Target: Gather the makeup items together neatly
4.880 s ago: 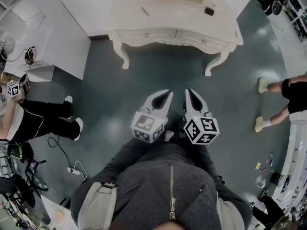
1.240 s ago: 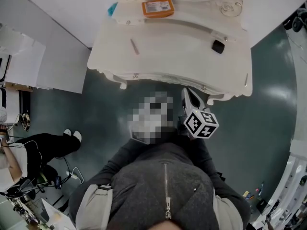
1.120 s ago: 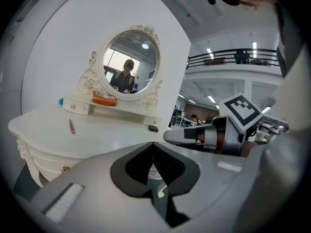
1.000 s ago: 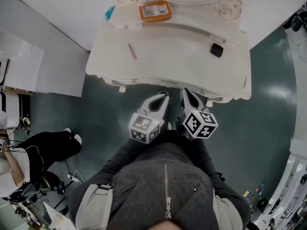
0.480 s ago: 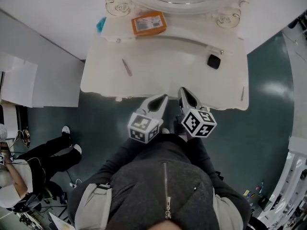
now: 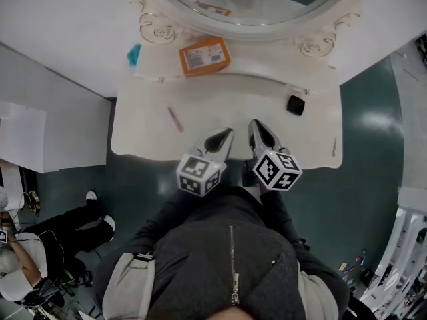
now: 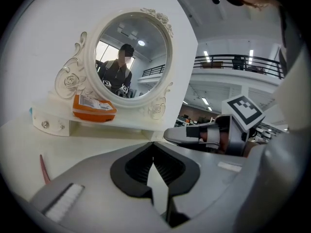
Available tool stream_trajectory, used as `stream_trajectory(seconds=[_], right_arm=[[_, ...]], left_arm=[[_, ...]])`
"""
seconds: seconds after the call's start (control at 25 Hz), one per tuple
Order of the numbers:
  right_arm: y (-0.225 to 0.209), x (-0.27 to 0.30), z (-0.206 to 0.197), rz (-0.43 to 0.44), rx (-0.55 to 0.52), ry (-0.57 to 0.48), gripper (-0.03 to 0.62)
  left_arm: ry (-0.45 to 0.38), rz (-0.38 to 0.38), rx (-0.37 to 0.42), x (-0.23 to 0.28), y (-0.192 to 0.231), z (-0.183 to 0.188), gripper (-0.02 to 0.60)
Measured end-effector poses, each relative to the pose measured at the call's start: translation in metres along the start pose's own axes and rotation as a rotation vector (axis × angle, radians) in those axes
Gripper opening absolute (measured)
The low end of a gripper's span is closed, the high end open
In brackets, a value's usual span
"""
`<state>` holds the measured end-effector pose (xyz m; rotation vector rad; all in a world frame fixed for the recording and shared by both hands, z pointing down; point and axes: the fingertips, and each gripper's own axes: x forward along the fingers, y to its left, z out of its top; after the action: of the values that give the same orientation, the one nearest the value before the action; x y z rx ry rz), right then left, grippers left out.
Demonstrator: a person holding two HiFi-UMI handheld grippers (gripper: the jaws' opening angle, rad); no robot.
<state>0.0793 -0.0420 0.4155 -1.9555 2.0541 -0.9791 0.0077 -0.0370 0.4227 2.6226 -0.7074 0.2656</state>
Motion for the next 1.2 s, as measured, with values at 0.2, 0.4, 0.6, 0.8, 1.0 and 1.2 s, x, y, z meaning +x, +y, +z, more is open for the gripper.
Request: stream_trajectory(seconds=[0.2, 0.4, 0.6, 0.8, 1.0, 1.2], right_arm=[[0.0, 0.02, 0.014, -0.019, 0.003, -0.004, 0.003], [-0.003, 0.04, 0.023, -0.013, -0.001, -0.036, 0.003], [-0.004, 0.061, 0.032, -0.019, -0.002, -0.076, 0.004], [-0.011, 0.075, 0.027, -0.072, 0.008, -0.08, 0.005], [-0.028, 0.071, 0.025, -0.135, 0.027, -0.085, 0.005], [-0.049, 0.062, 0.026, -0.191, 0.058, -0.094, 0.005]], left_arm=[[0.005, -0.019, -0.007, 0.015, 0.017, 0.016, 0.011], [0.013, -0.041, -0.006, 0.033, 0.034, 0.022, 0.011], [0.04, -0.082, 0.006, 0.045, 0.048, 0.026, 0.011], [0.068, -0.121, 0.015, 0.06, 0.058, 0.025, 0.011], [0.088, -0.17, 0.018, 0.07, 0.05, 0.021, 0.011], [0.118, -0.207, 0.018, 0.079, 0.035, 0.015, 0.011]])
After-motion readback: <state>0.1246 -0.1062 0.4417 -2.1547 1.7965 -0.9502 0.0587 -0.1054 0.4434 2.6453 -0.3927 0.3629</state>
